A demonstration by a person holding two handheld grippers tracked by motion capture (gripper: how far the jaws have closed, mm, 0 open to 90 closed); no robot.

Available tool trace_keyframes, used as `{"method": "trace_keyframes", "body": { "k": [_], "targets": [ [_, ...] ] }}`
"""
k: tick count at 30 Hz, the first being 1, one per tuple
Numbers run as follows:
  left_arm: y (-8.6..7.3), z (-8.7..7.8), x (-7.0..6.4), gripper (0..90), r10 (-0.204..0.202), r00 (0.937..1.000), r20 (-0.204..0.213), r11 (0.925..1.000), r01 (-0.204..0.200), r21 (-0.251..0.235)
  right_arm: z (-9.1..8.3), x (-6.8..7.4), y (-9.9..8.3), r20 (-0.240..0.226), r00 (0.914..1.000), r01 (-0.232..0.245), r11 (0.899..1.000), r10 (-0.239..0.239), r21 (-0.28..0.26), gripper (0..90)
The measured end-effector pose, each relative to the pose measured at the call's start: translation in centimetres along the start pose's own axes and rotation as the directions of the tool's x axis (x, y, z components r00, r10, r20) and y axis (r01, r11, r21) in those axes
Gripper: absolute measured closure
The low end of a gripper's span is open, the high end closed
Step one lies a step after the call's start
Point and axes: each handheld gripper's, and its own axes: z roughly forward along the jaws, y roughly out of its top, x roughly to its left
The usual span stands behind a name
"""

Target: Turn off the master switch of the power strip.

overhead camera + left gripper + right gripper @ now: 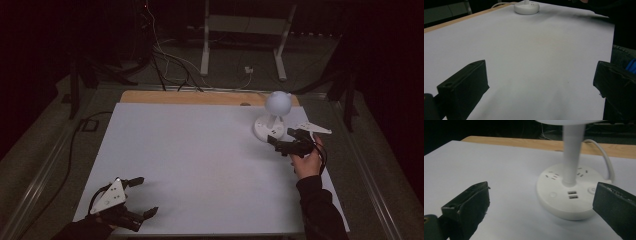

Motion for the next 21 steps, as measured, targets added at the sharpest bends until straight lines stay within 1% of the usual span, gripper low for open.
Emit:
{"method": "trace_keyframes", "body": {
  "k": [5, 8, 9, 10, 13, 16, 21],
  "targets": [
    [0.0, 0.0, 0.0, 0.3, 0.000, 1.0000, 0.000, 1.0000, 0.000, -0.001, -0.7, 1.5, -0.2, -0.041, 0.9989, 0.025, 1.000, -0.025, 0.002, 0.7],
    [0.0, 0.0, 0.0, 0.2, -0.002, 1.0000, 0.001, 1.0000, 0.002, -0.001, -1.1, 2.3, -0.6, -0.058, 0.9973, 0.045, 0.999, -0.045, 0.012, 0.7],
    [0.0, 0.0, 0.0, 0.2, -0.002, 1.0000, 0.001, 1.0000, 0.002, -0.002, -1.3, 2.6, -0.8, -0.061, 0.9967, 0.054, 0.998, -0.054, 0.009, 0.6],
    [0.0, 0.0, 0.0, 0.2, -0.002, 1.0000, 0.001, 1.0000, 0.002, -0.002, -1.4, 2.8, -0.9, -0.069, 0.9962, 0.054, 0.999, -0.053, 0.008, 0.6],
    [0.0, 0.0, 0.0, 0.3, 0.000, 1.0000, 0.001, 1.0000, 0.000, -0.001, -1.7, 3.5, -1.5, -0.084, 0.9941, 0.069, 0.998, -0.069, 0.000, 0.6],
    [0.0, 0.0, 0.0, 0.2, 0.000, 1.0000, 0.000, 1.0000, 0.000, -0.001, -1.8, 4.1, -2.2, -0.097, 0.9910, 0.094, 0.996, -0.092, 0.012, 0.6],
    [0.0, 0.0, 0.0, 0.2, 0.002, 1.0000, 0.001, 1.0000, -0.002, 0.001, -2.3, 4.8, -3.4, -0.129, 0.9856, 0.111, 0.994, -0.109, 0.012, 0.6]
  ]
}}
